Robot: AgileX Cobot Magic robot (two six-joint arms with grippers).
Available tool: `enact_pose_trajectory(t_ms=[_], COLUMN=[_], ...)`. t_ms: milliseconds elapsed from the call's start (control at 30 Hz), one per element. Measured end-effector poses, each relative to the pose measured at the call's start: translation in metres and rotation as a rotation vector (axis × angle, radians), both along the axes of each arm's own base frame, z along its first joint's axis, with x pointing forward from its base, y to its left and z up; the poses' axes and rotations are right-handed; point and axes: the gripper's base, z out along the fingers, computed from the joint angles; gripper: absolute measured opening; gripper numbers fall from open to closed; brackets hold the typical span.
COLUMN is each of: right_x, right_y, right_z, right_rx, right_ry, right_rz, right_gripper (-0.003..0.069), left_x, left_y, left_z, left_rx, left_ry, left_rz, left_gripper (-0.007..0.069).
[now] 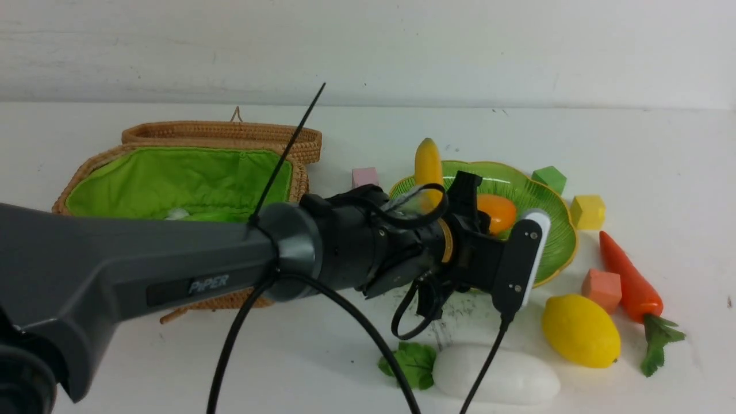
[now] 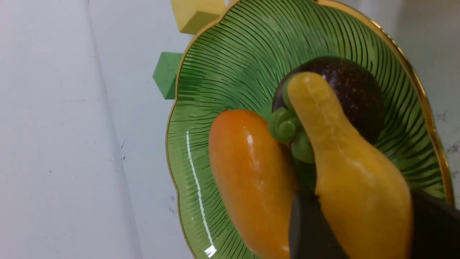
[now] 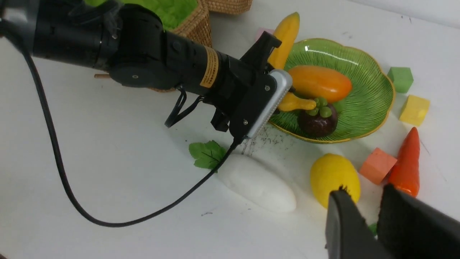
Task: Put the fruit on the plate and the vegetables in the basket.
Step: Use the left arm to grab a banana and put it into the right plate
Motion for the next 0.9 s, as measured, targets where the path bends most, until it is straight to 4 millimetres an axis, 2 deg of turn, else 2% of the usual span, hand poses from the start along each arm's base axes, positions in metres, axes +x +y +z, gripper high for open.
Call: enact_pose_trajectory(t_ms=[67,267,367,600,667,767,800,833,900], right_x=[0.0,0.0,-0.001,-0.002,-0.002,-0.001,-0.001,0.0,0.004], right_y=[0.0,0.0,0.0,0.0,0.0,0.0,0.0,0.001,0.002], right_z=[0.0,-0.001,-0.001,-0.002,-0.003,-0.003,-0.003,-0.004,-0.005], right_rx=[-0.001,-0.001,-0.004,-0.011,-0.012,-0.015,-0.015,-0.018,-0.025], right_ry=[0.003,0.008,0.015,0.028,0.03,0.036,0.037,0.044,0.062], right_rz=[0.0,0.003,0.005,0.007,0.007,0.008,0.008,0.008,0.008], right_gripper=[0.016,0.016,0.016,0.016,0.016,0.016,0.016,0.016,0.016], left_x=[0.0,0.0,0.0,-0.002,-0.005,-0.022,-0.022,-0.037,-0.054], left_y=[0.0,0.0,0.0,0.003,0.006,0.017,0.017,0.026,0.04], left_z=[0.0,0.0,0.0,0.004,0.011,0.053,0.053,0.079,0.104], left_rx=[-0.002,-0.013,-0.013,-0.005,-0.034,-0.26,-0.26,-0.389,-0.527], left_ry=[-0.001,0.01,0.014,0.036,0.075,0.296,0.296,0.439,0.609], left_rz=[0.0,0.01,0.012,0.034,0.073,0.285,0.285,0.403,0.544], left_gripper=[0.0326,0.0456,0.0494,0.0504,0.0494,0.0386,0.0386,0.0293,0.0183])
